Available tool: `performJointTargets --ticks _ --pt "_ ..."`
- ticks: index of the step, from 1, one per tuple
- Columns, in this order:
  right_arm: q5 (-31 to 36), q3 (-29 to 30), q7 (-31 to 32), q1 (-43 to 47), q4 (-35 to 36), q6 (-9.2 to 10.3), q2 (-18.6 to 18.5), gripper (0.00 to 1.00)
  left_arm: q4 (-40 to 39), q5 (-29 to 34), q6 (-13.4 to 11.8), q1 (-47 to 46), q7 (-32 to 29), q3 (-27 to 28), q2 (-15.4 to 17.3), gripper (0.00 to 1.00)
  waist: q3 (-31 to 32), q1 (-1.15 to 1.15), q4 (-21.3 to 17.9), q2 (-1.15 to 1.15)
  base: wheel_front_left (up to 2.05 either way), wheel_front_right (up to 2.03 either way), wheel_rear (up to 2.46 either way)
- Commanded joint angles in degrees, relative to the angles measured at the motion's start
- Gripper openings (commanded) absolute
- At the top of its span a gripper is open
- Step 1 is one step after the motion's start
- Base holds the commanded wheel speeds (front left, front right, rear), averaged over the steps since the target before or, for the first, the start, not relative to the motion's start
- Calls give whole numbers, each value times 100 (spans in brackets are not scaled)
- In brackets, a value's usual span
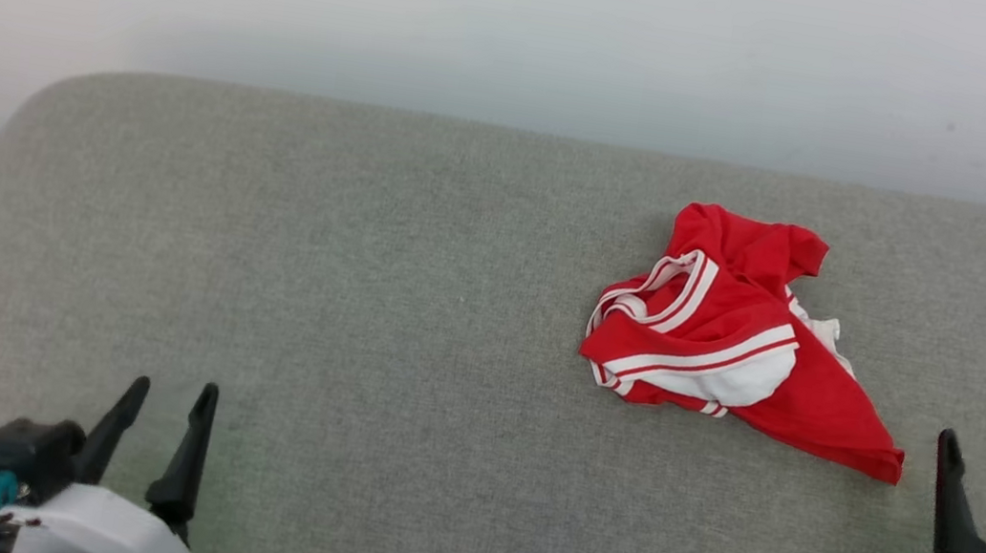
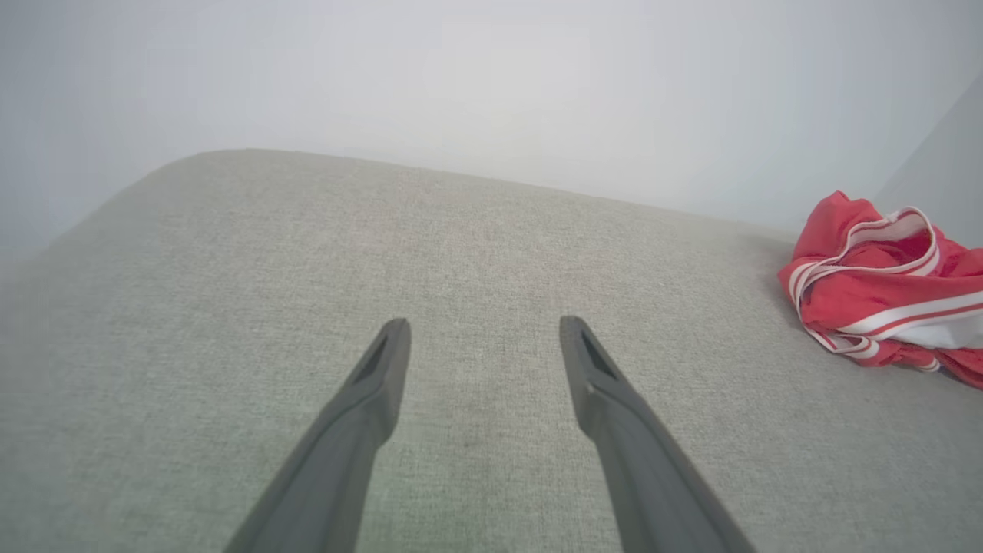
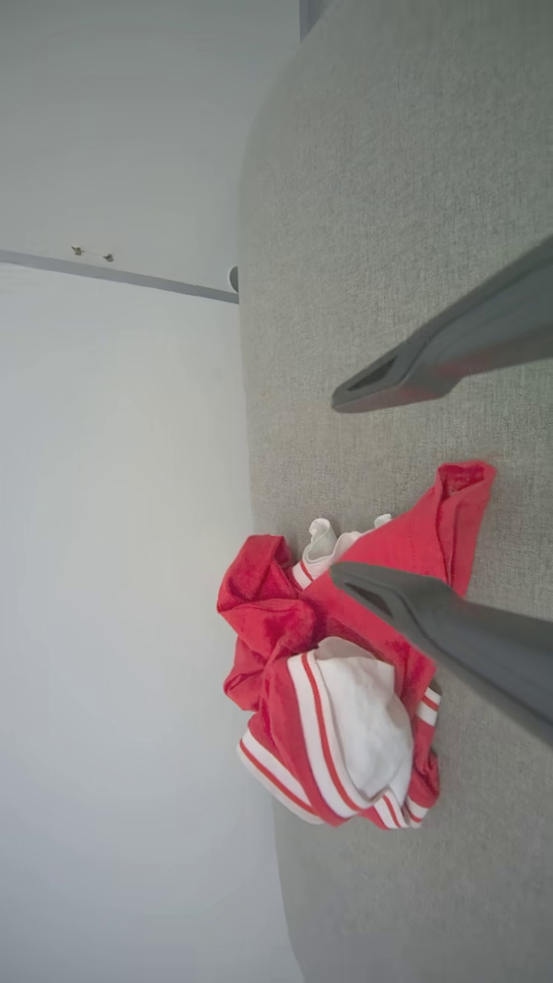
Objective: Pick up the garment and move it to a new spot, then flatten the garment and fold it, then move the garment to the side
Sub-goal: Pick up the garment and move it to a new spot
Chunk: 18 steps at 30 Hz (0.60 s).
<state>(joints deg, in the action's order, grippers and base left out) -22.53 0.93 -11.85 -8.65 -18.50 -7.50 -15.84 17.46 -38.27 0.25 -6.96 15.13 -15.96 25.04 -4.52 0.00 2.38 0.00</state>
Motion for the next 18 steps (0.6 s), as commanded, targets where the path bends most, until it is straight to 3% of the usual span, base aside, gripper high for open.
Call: performJointTargets --ticks 1,7,18 --pt "59 57 3 56 66 2 21 100 -131 246 33 109 -2 155 -51 100 75 0 -39 0 0 0 0" --pt "131 122 -10 2 306 2 130 100 -521 1050 240 398 -1 627 -288 100 149 0 -111 0 0 0 0" --pt "290 58 46 119 349 2 255 100 -487 1555 475 658 -1 995 -742 100 211 0 -123 0 0 0 0"
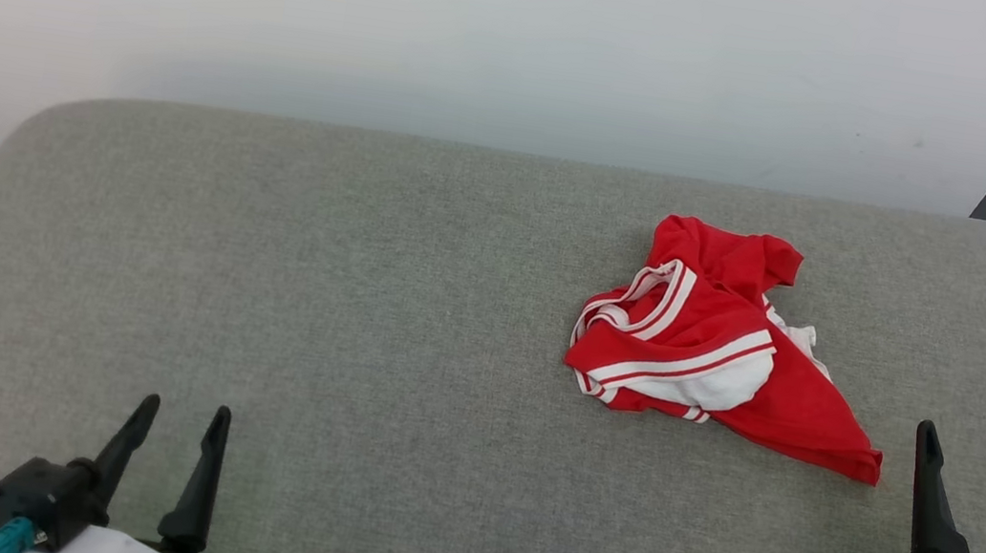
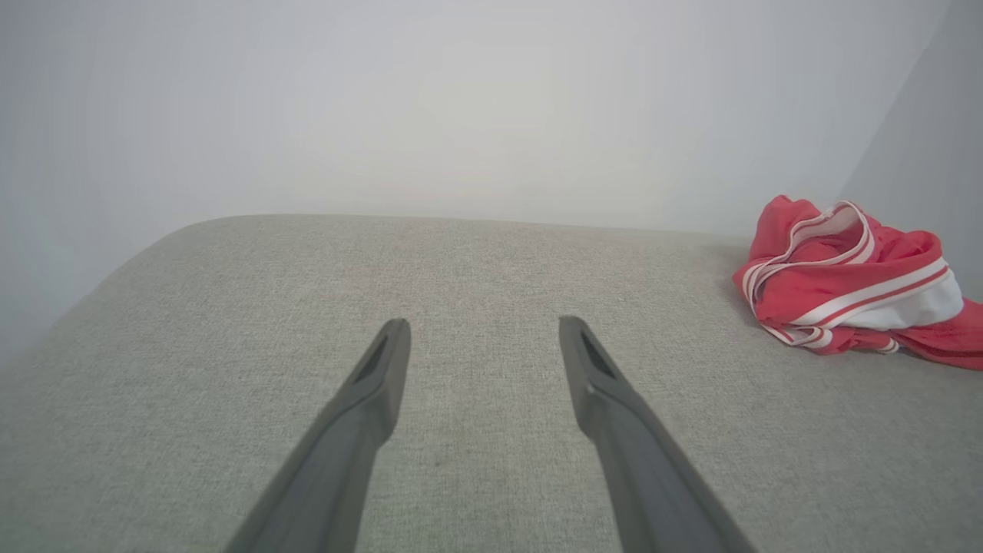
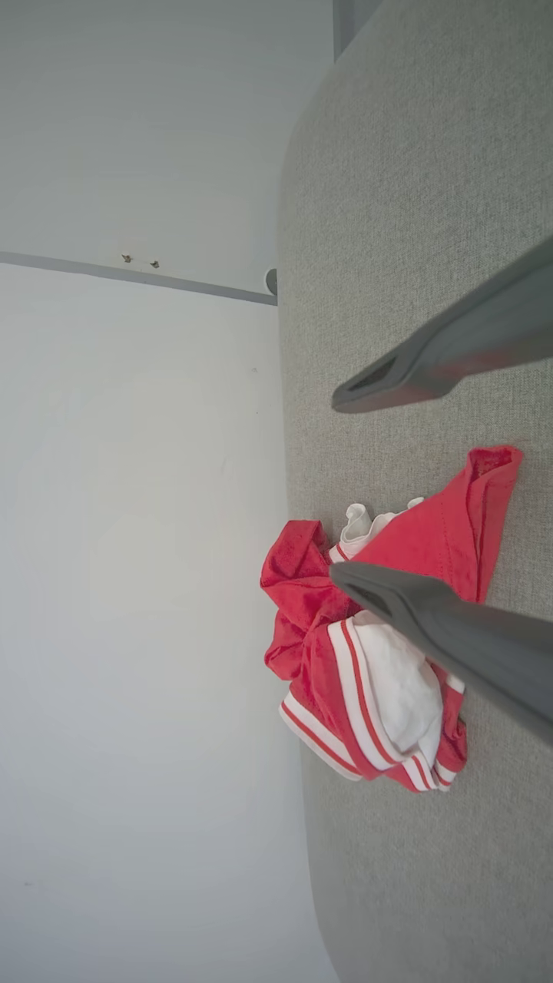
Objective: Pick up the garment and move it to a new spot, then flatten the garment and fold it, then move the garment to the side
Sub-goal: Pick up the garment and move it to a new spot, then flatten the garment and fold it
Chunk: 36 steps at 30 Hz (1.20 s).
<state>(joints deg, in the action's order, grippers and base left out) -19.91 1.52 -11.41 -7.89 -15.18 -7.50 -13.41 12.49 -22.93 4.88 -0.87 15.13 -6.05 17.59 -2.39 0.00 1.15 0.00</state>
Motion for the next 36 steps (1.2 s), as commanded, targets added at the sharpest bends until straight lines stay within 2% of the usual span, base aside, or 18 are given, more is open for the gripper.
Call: performJointTargets --ticks 1,12,15,20,22,26,32,36 --pt "29 -2 5 42 22 2 17 100 20 66 25 58 -1 24 -23 100 4 0 3 0 0 0 0" --pt "44 47 14 23 72 2 34 100 -8 369 163 17 -1 191 -218 100 -32 0 10 0 0 0 0" --pt "33 60 0 -4 73 2 54 100 4 406 203 -109 -1 69 -216 100 -82 0 10 0 0 0 0" --pt "18 59 2 -160 111 2 11 100 -102 373 257 -877 -112 -391 -12 100 -276 0 3 0 0 0 0" --pt "-4 49 -5 -254 122 2 -2 100 -196 361 260 -1397 -302 -727 68 100 -371 0 -23 0 0 0 0" --pt "-49 -5 -48 -468 142 2 -2 100 -233 170 260 -2615 -984 -1770 313 100 -645 0 -162 0 0 0 0" --pt "-146 -114 -176 -733 -1 2 98 100 314 -562 253 -4394 -3006 -3602 281 100 -1012 0 -556 0 0 0 0" --pt "-213 -136 -273 -870 -183 2 184 100 439 -1363 253 -5220 -3997 -4714 149 100 -1193 0 -890 0 0 0 0"
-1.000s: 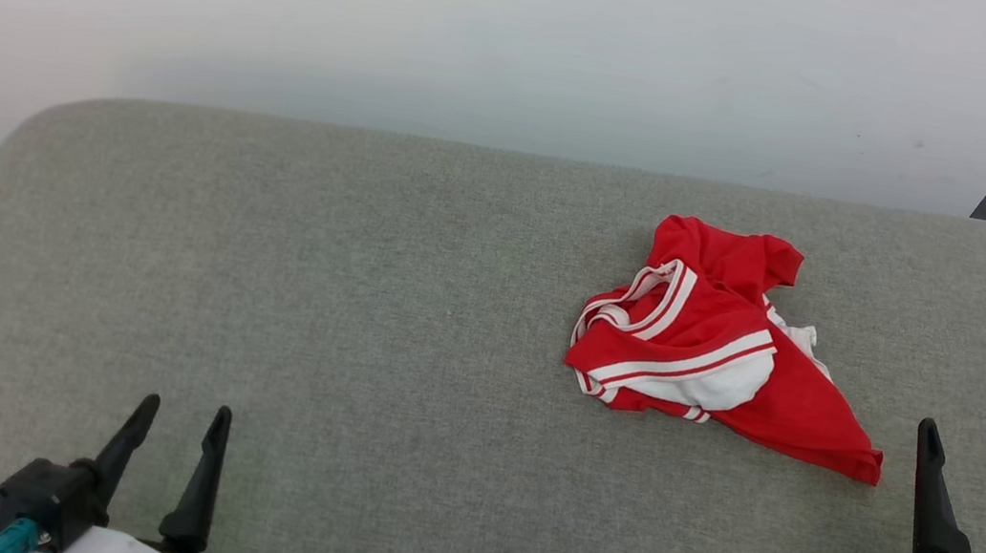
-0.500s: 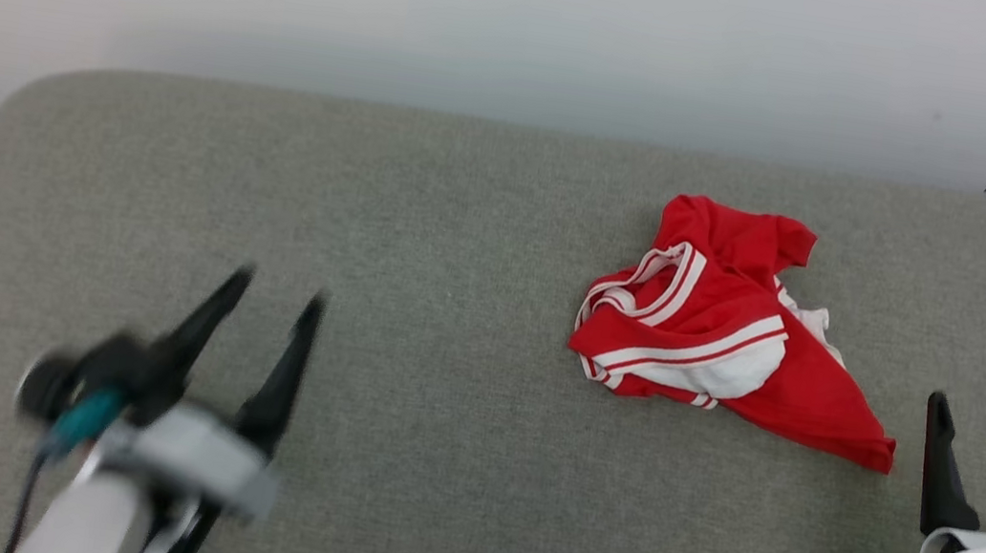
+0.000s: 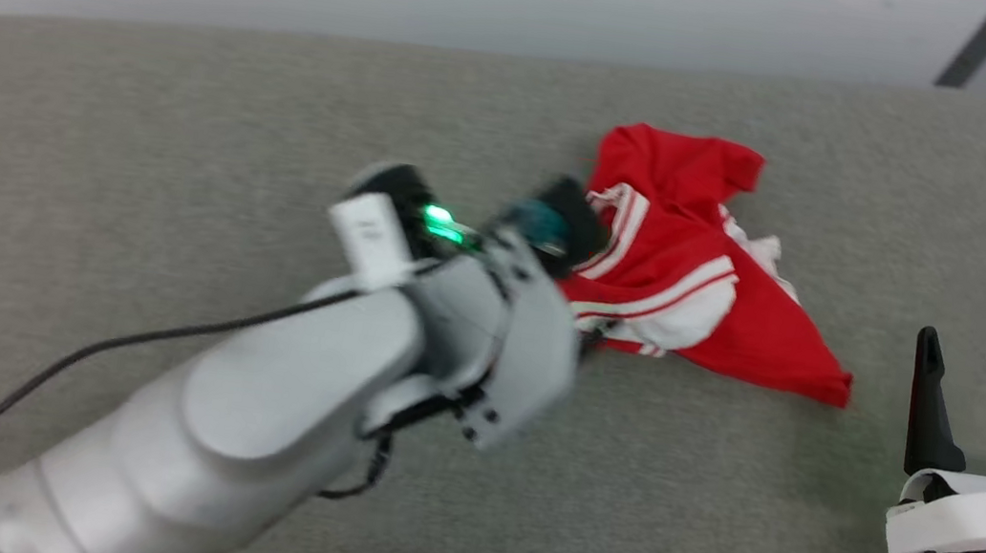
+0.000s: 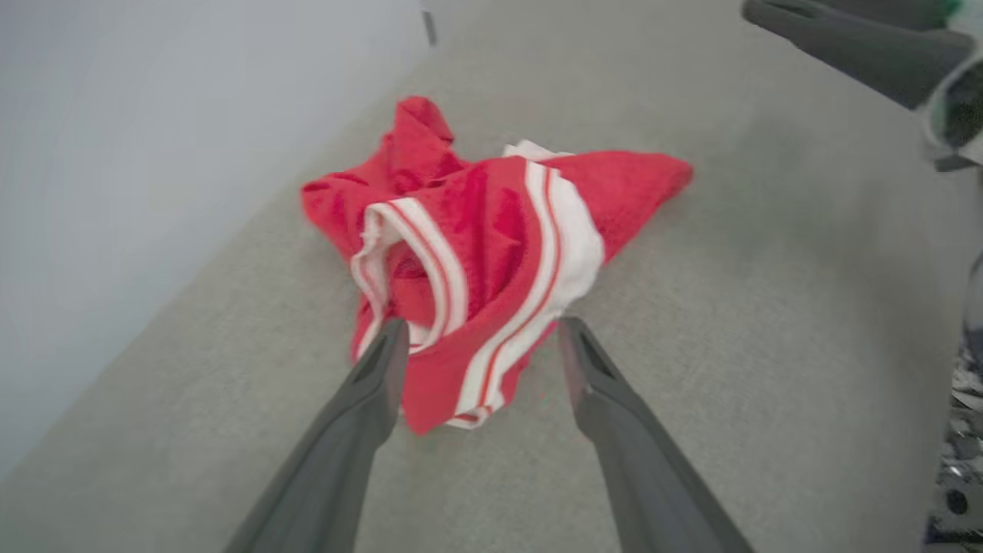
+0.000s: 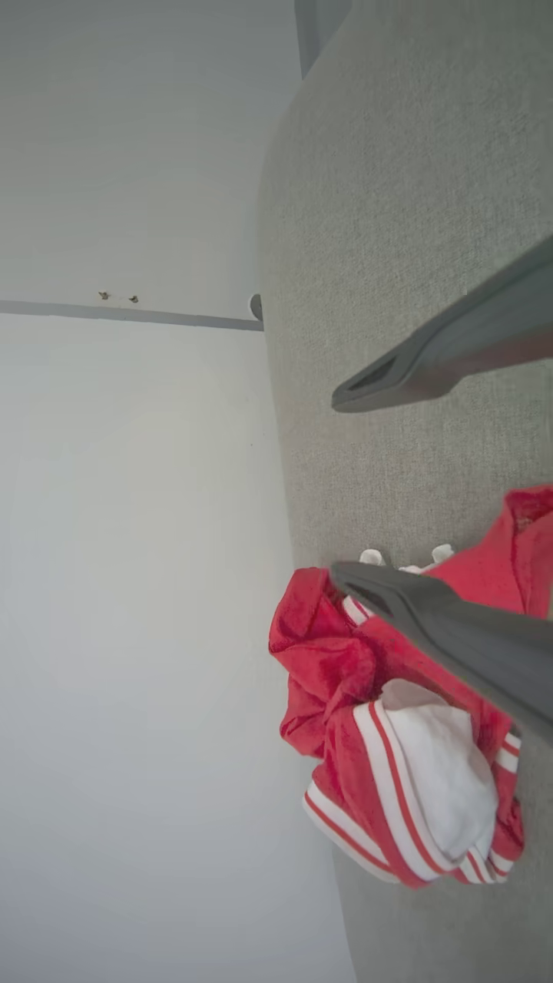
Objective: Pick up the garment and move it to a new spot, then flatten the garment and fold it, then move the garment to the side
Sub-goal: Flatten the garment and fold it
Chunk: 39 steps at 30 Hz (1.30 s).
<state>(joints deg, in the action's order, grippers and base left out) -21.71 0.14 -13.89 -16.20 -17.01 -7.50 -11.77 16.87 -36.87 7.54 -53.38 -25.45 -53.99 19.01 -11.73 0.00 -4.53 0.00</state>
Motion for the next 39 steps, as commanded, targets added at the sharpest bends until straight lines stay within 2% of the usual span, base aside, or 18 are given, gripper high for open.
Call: performJointTargets --ticks 1,4,10,16,23,24,26,28,32,36,39 --pt "-67 8 -41 -80 -40 2 37 100 -11 -151 -13 -167 -111 -182 -25 100 -311 0 -399 0 0 0 0" --pt "-95 8 -91 -164 -155 2 82 100 98 -571 -13 -580 -394 -789 -119 100 -428 0 -620 0 0 0 0" --pt "-192 -56 -129 -339 -291 2 225 100 628 -935 -12 -1130 -320 -1510 -173 100 -593 0 -1019 0 0 0 0" --pt "-189 -27 -133 -319 -230 2 355 100 1150 -914 -12 -1348 -227 -1847 -107 100 -630 0 -1218 0 0 0 0" --pt "-136 -38 -134 -310 -198 2 476 100 1490 -848 -12 -1399 -5 -1940 -117 100 -661 0 -1262 0 0 0 0" --pt "-130 -35 -135 -310 -195 2 486 100 1516 -881 -12 -1403 25 -1940 -128 78 -656 0 -1254 0 0 0 0" --pt "-118 -18 -134 -310 -184 2 487 100 1567 -875 -12 -1453 112 -1939 -152 10 -644 0 -1224 0 0 0 0" --pt "-104 8 -134 -303 -172 2 479 100 1569 -844 -12 -1431 205 -1942 -207 0 -624 0 -1175 0 0 0 0" --pt "-77 -16 -135 -295 -156 2 470 100 1630 -801 -12 -1416 323 -1942 -260 0 -579 0 -1080 0 0 0 0" --pt "-46 50 -135 -217 -131 2 415 100 1722 -1132 -12 -1512 676 -1906 -332 0 -492 0 -898 0 0 0 0" --pt "-25 87 -135 -161 -118 2 376 100 1806 -1502 -12 -1543 976 -1665 -261 0 -424 0 -723 0 0 0 0"
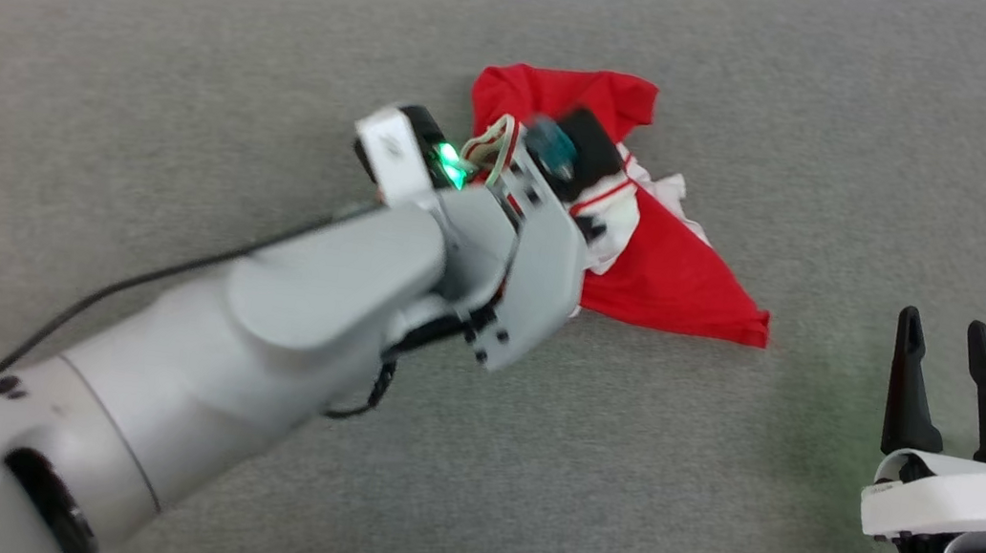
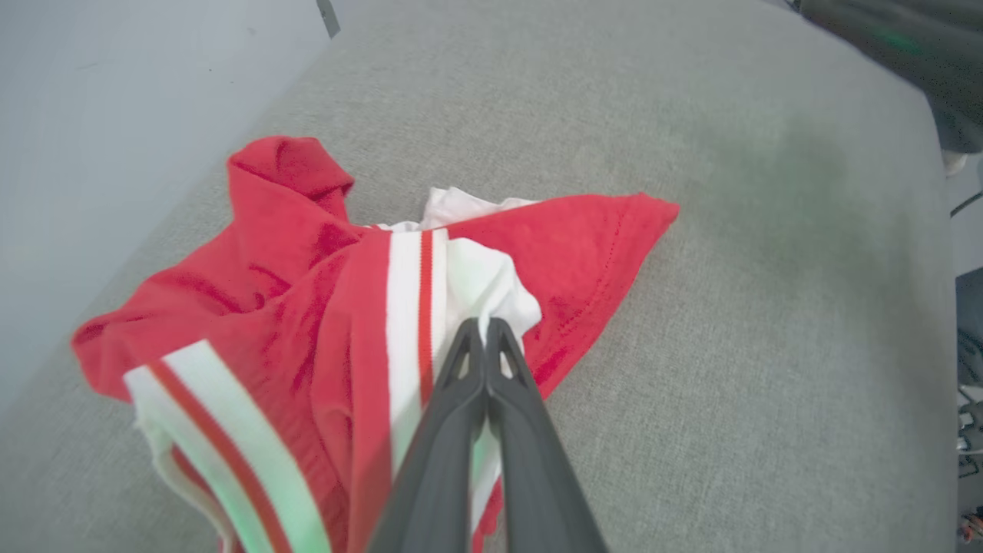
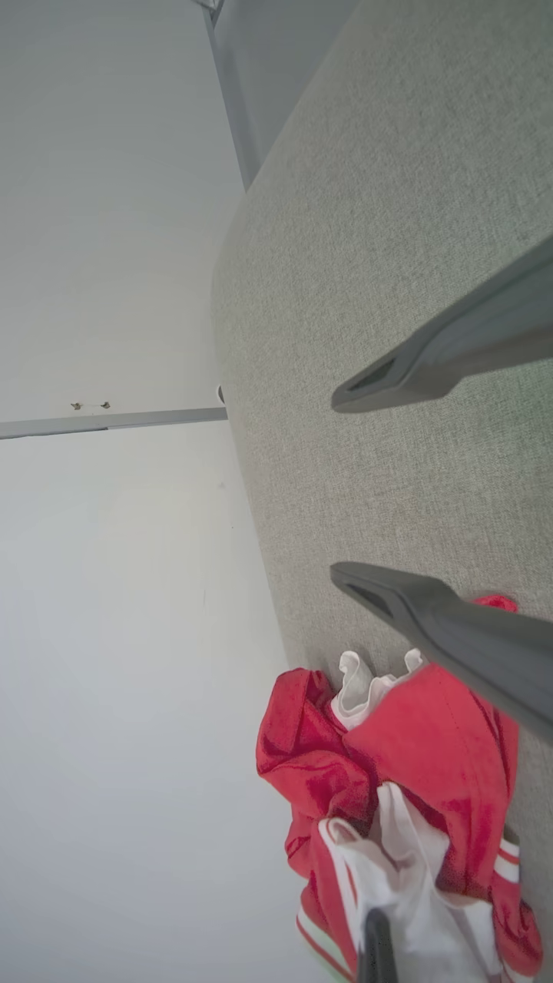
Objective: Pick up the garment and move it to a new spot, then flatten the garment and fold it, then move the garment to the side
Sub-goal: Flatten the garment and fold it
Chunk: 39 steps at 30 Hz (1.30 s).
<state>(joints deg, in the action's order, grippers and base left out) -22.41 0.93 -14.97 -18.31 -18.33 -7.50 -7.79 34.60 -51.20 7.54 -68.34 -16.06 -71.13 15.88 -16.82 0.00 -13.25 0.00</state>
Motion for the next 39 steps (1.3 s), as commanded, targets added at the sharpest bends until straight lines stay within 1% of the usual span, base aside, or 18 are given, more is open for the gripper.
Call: performJointTargets --ticks 1,4,8,11,13,14,15,17,18,19,21,24,29,30,31,32,33,39 --pt "51 12 -27 60 25 2 -35 100 53 -196 -12 -42 132 156 109 0 108 0 207 0 0 0 0" --pt "64 12 -27 117 34 2 -65 100 126 -645 -12 94 369 556 342 0 186 0 376 0 0 0 0" --pt "82 13 -27 134 47 2 -94 100 191 -1371 -12 416 604 1186 799 0 238 0 530 0 0 0 0" --pt "75 6 -27 138 46 2 -116 100 124 -2058 -12 752 655 1651 1092 0 246 0 610 0 0 0 0" --pt "55 -10 -27 138 47 2 -132 100 93 -2297 -12 942 647 1799 1344 0 234 0 645 0 0 0 0" --pt "55 -10 -27 138 47 2 -132 100 93 -2297 -12 942 647 1799 1344 0 234 0 645 0 0 0 0" --pt "36 -42 -27 103 46 2 -137 100 71 -2444 -12 1123 702 1844 1575 0 207 0 647 0 0 0 0" --pt "25 -57 -27 78 41 2 -138 100 43 -2531 -11 1225 738 1863 1641 0 194 0 638 0 0 0 0" --pt "-8 -103 -27 24 34 2 -141 100 51 -2659 -12 1416 856 1890 1828 0 166 0 598 0 0 0 0" --pt "-8 -103 -27 24 34 2 -141 100 51 -2659 -12 1416 856 1890 1828 0 166 0 598 0 0 0 0" --pt "-27 -141 -28 21 17 2 -157 100 206 -2748 -12 1565 976 1927 2017 0 151 0 550 0 0 0 0" --pt "-61 -127 -28 48 2 2 -201 100 530 -2737 -11 1739 1076 1848 2057 0 154 0 506 0 0 0 0" --pt "-81 -86 -28 106 -9 2 -212 100 994 -2381 -12 1677 979 1462 2045 0 180 0 498 0 0 0 0" --pt "-78 -83 -28 110 -9 2 -207 100 1034 -2307 -12 1607 984 1403 2059 15 185 0 497 0 0 0 0" --pt "-74 -86 -28 111 -9 2 -202 100 1065 -2221 -12 1524 1002 1350 2081 44 193 0 496 0 0 0 0" --pt "-69 -94 -28 108 -8 2 -197 100 1085 -2147 -12 1439 1008 1306 2107 87 204 0 494 0 0 0 0" --pt "-64 -102 -28 106 -8 2 -193 100 1104 -2097 -12 1358 1006 1270 2134 100 214 0 493 0 0 0 0" --pt "-48 -114 -28 148 3 2 -168 100 1203 -1816 -74 717 416 1063 2179 100 258 0 489 0 0 0 0"
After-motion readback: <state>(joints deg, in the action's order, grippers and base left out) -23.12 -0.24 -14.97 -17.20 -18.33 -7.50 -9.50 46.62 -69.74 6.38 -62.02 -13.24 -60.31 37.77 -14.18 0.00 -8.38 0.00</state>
